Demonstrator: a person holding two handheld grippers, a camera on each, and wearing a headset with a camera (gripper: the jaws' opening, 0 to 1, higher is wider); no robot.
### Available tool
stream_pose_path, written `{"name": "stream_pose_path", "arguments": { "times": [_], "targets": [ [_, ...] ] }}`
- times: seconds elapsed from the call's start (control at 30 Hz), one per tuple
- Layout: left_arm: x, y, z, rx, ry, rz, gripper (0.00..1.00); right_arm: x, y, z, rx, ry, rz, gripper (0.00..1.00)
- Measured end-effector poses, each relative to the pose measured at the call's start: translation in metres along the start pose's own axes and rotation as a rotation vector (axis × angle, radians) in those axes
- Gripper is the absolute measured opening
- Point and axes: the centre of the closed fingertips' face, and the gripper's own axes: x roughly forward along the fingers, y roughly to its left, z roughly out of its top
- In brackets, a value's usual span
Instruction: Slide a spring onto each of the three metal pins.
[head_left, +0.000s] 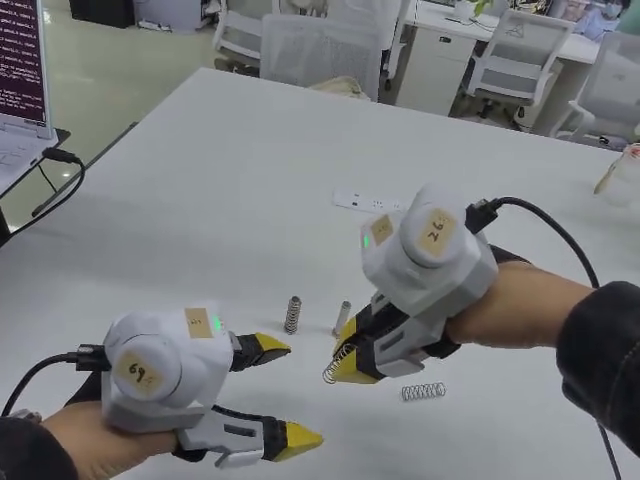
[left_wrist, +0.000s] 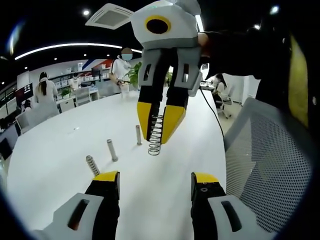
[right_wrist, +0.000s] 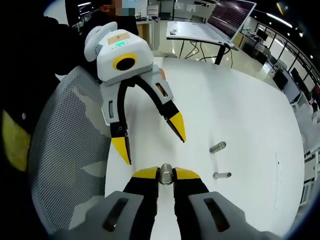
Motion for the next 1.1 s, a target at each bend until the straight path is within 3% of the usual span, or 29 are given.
{"name": "stream_pose_path", "arguments": {
  "times": [0.27, 0.53, 0.63, 1.1],
  "targets": [
    [-0.006, 0.009, -0.002, -0.023, -0.019, 0.049, 0.63, -0.011, -0.014, -0.001, 0.002, 0.008, -0.020, 0.08],
    [-0.012, 0.017, -0.007, -0.038, -0.031, 0.083, 0.68, -0.023, -0.042, 0.000, 0.004, 0.016, -0.053, 0.08],
    [-0.013, 0.019, -0.014, -0.039, -0.021, 0.096, 0.69, -0.026, -0.052, 0.002, 0.002, 0.020, -0.065, 0.08],
    [-0.023, 0.030, -0.029, -0.098, -0.019, 0.159, 0.70, -0.019, -0.092, -0.008, -0.005, 0.090, -0.076, 0.08]
  ]
}}
